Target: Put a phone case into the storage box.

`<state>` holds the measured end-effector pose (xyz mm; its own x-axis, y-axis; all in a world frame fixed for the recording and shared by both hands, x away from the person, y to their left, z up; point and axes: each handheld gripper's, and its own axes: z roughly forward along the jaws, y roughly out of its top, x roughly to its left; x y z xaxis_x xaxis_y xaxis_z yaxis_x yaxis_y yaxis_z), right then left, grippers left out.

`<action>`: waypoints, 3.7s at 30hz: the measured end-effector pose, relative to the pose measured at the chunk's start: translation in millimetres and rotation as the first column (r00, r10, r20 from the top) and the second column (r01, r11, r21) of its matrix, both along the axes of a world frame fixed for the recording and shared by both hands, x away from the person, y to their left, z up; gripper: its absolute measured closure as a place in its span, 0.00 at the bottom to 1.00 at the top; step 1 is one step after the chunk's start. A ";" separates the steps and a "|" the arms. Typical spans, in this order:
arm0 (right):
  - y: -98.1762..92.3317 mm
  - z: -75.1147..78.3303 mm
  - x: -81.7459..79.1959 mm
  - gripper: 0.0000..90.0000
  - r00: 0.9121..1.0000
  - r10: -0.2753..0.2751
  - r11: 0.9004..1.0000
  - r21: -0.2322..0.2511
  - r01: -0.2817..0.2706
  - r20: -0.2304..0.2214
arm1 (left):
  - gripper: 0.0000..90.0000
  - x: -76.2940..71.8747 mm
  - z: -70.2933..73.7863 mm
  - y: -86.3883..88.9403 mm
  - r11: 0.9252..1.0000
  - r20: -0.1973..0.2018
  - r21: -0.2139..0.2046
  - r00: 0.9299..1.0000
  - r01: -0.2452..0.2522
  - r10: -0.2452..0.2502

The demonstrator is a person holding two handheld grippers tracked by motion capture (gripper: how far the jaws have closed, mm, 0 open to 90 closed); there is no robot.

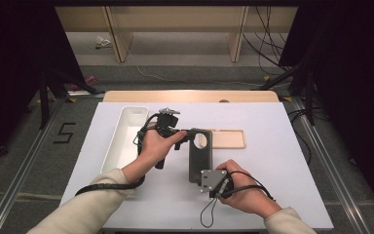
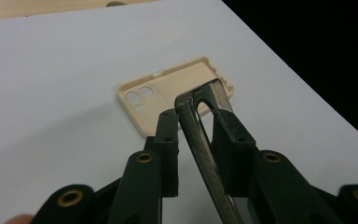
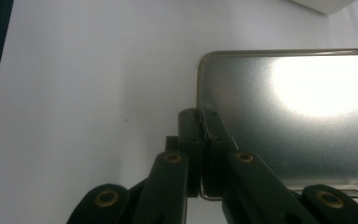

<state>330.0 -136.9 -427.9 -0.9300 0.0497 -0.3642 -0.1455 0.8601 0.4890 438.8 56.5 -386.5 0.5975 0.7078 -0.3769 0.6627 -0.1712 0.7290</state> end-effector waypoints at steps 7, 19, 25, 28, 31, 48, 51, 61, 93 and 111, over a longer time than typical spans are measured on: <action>1.3 -4.9 1.5 0.99 1.000 -0.007 1.000 -0.021 0.007 -0.012 | 0.85 -6.3 2.5 -2.8 0.999 0.030 -0.014 0.999 0.040 -0.039; -7.4 2.3 9.2 0.85 0.992 -0.122 0.978 0.166 0.125 -0.026 | 0.98 -13.7 9.8 2.8 0.997 0.187 0.022 0.980 0.070 -0.073; -10.2 8.4 9.6 0.71 0.985 -0.161 0.949 0.263 0.173 -0.067 | 0.98 -13.8 10.7 7.5 0.998 0.232 0.052 0.972 0.036 -0.047; -11.8 11.8 9.5 0.64 0.979 -0.184 0.929 0.312 0.201 -0.082 | 0.98 -12.2 11.3 11.2 0.998 0.247 0.064 0.969 0.003 -0.018; -16.1 14.9 11.0 0.58 0.973 -0.211 0.902 0.365 0.232 -0.096 | 0.98 -10.1 11.8 16.3 0.997 0.253 0.070 0.968 -0.028 0.010; -42.7 12.9 23.9 0.35 0.908 -0.359 0.769 0.484 0.418 -0.214 | 0.98 -5.3 25.1 45.9 0.993 0.263 0.028 0.959 -0.117 0.106; -46.6 11.9 25.7 0.33 0.901 -0.372 0.757 0.489 0.434 -0.223 | 0.99 -4.5 29.7 53.2 0.991 0.270 0.015 0.955 -0.133 0.124; -57.1 9.3 29.0 0.31 0.880 -0.402 0.729 0.493 0.475 -0.252 | 0.99 -4.1 38.8 76.5 0.983 0.271 -0.014 0.946 -0.182 0.179; -72.8 4.3 34.4 0.28 0.846 -0.461 0.693 0.488 0.531 -0.266 | 0.99 3.0 73.3 125.5 0.954 0.302 -0.045 0.906 -0.296 0.295; -75.0 4.6 35.1 0.27 0.840 -0.473 0.683 0.491 0.541 -0.266 | 0.99 14.1 77.2 148.5 0.932 0.317 -0.040 0.880 -0.360 0.353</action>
<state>365.1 -211.8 -423.3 -0.7356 0.6767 -0.0302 0.3178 0.3841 0.8669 452.8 205.1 -309.3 0.3882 0.9005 -0.1961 0.4195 0.0168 0.9076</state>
